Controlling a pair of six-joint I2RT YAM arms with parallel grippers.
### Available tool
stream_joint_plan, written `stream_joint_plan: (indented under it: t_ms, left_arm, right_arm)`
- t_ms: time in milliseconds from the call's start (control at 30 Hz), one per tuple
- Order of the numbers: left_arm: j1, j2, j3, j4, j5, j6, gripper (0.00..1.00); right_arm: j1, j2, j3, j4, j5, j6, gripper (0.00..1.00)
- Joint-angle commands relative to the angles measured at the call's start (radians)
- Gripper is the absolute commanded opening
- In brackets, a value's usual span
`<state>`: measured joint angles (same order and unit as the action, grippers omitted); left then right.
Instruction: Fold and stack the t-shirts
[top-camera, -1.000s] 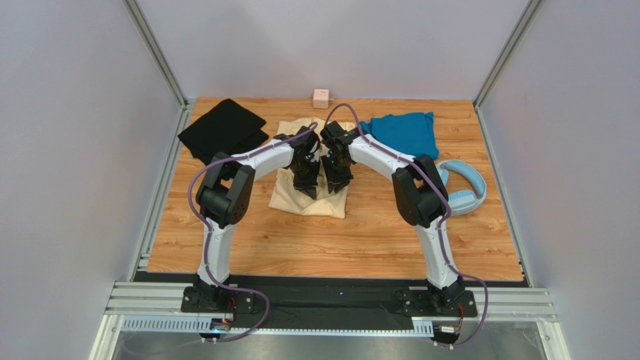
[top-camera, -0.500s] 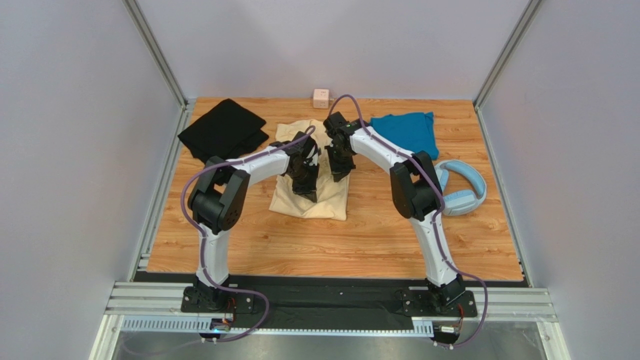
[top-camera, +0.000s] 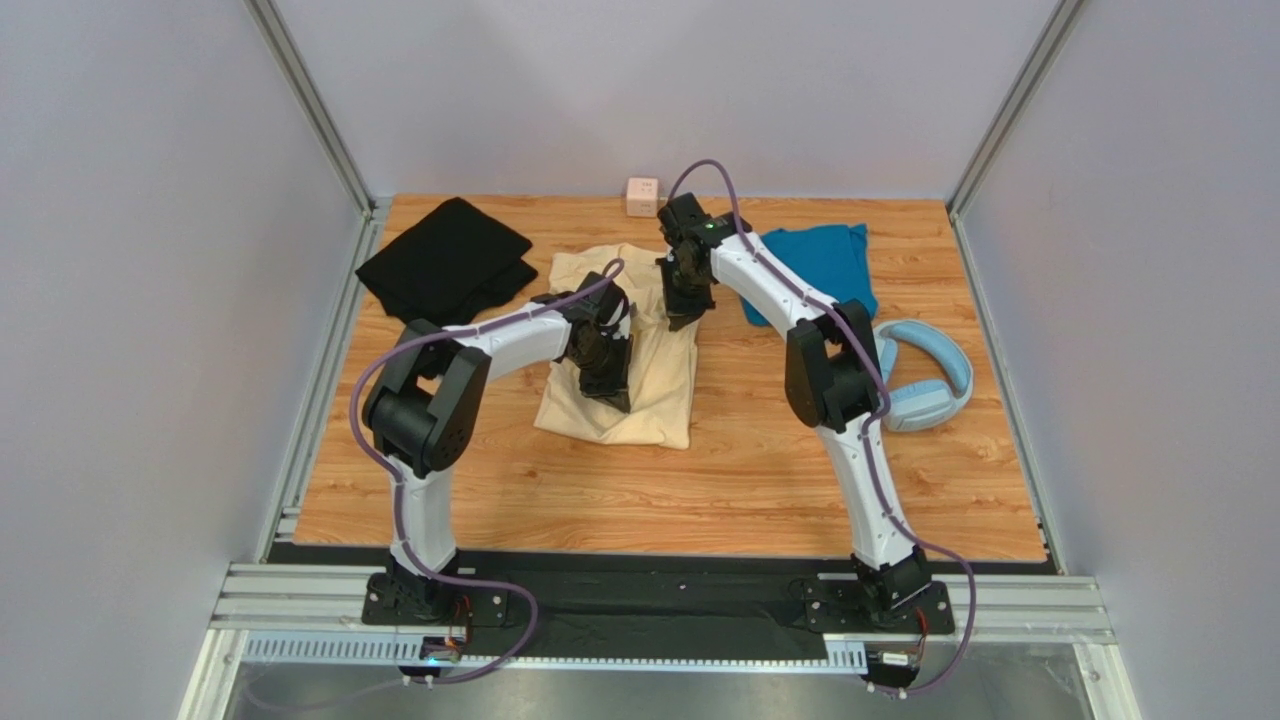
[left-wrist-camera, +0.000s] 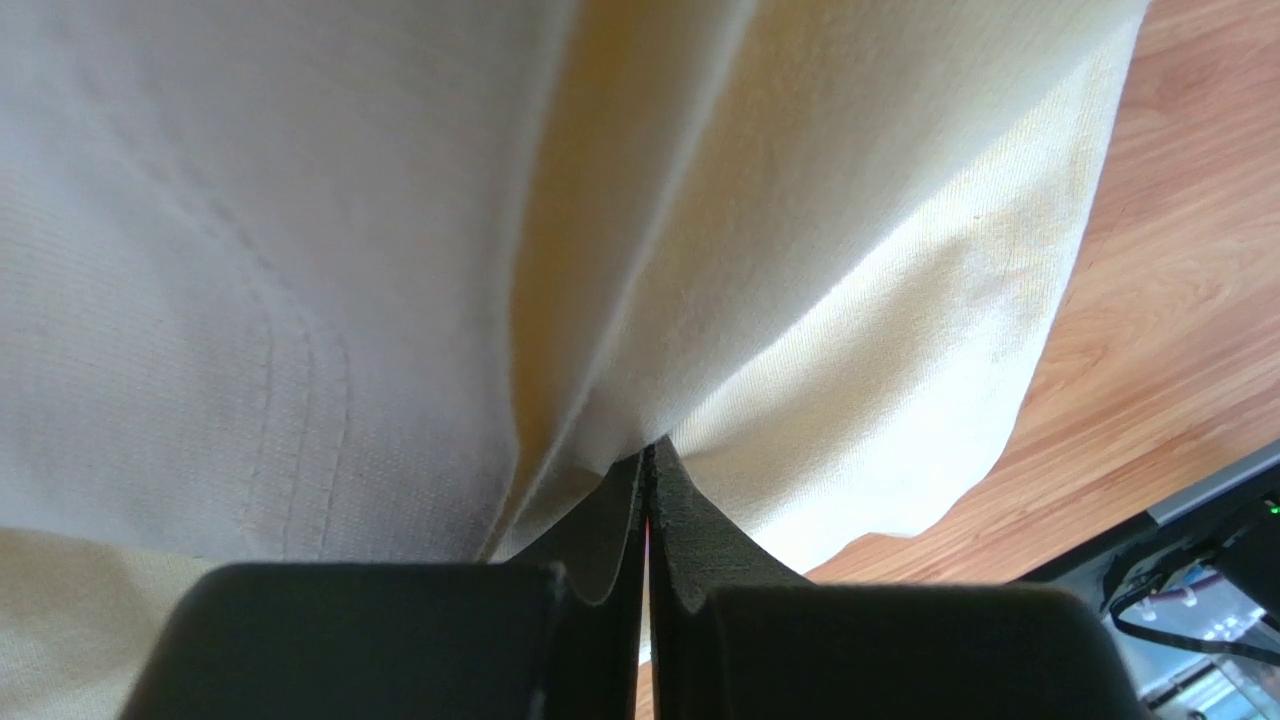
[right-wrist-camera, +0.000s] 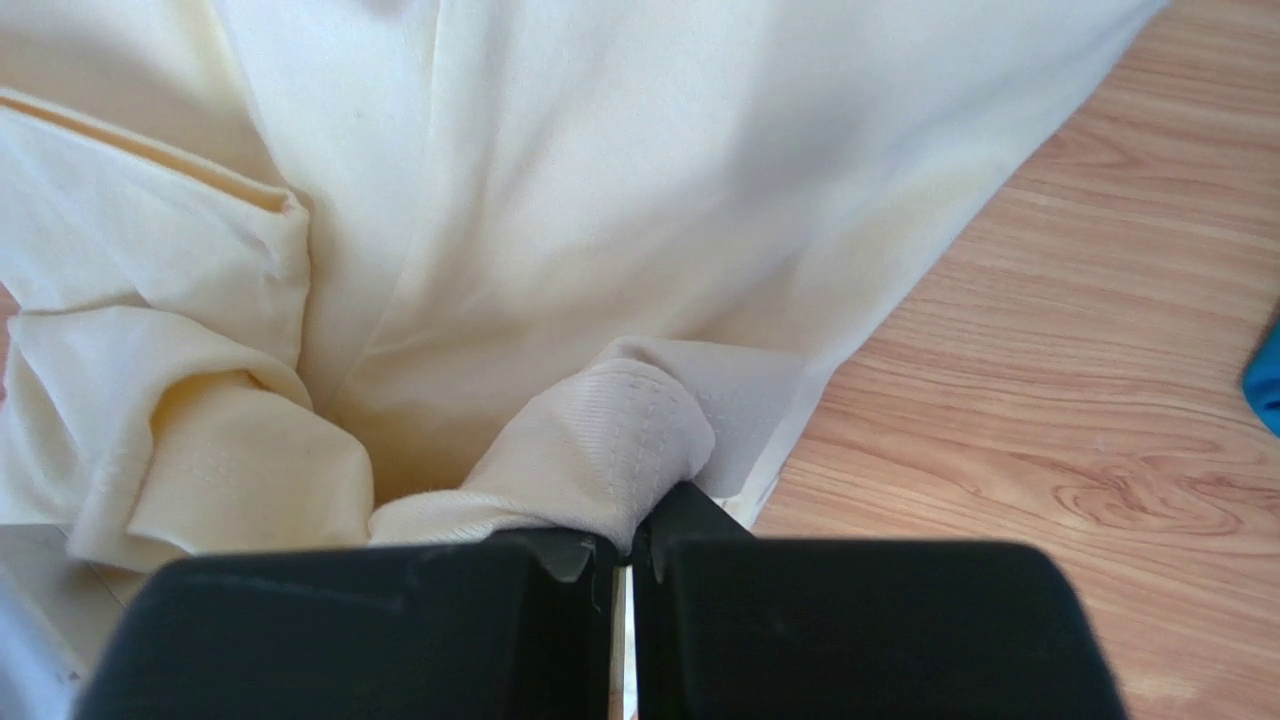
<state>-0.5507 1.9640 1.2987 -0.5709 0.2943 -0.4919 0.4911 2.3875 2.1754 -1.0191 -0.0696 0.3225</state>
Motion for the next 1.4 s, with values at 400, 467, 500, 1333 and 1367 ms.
stream_joint_plan:
  t_ms: [400, 467, 500, 1333, 1367]
  left_arm:
    - [-0.018, -0.082, 0.022, -0.3, -0.181, 0.047, 0.15]
    - [-0.017, -0.093, 0.111, -0.32, -0.204, 0.059, 0.15]
    - [-0.014, -0.094, 0.143, -0.334, -0.205, 0.067, 0.15]
    - [0.077, -0.211, 0.027, -0.274, -0.199, 0.085, 0.14]
    - [0.077, -0.212, 0.018, -0.255, -0.204, 0.084, 0.14]
  right_arm:
    - [-0.108, -0.177, -0.068, 0.034, 0.007, 0.001, 0.27]
    - [-0.108, -0.244, -0.112, 0.039, -0.005, -0.002, 0.26]
    - [-0.108, -0.27, -0.127, 0.039, -0.031, 0.012, 0.25]
    - [0.265, -0.317, -0.506, 0.163, -0.2, 0.125, 0.17]
    - [0.265, -0.298, -0.512, 0.169, -0.197, 0.127, 0.17]
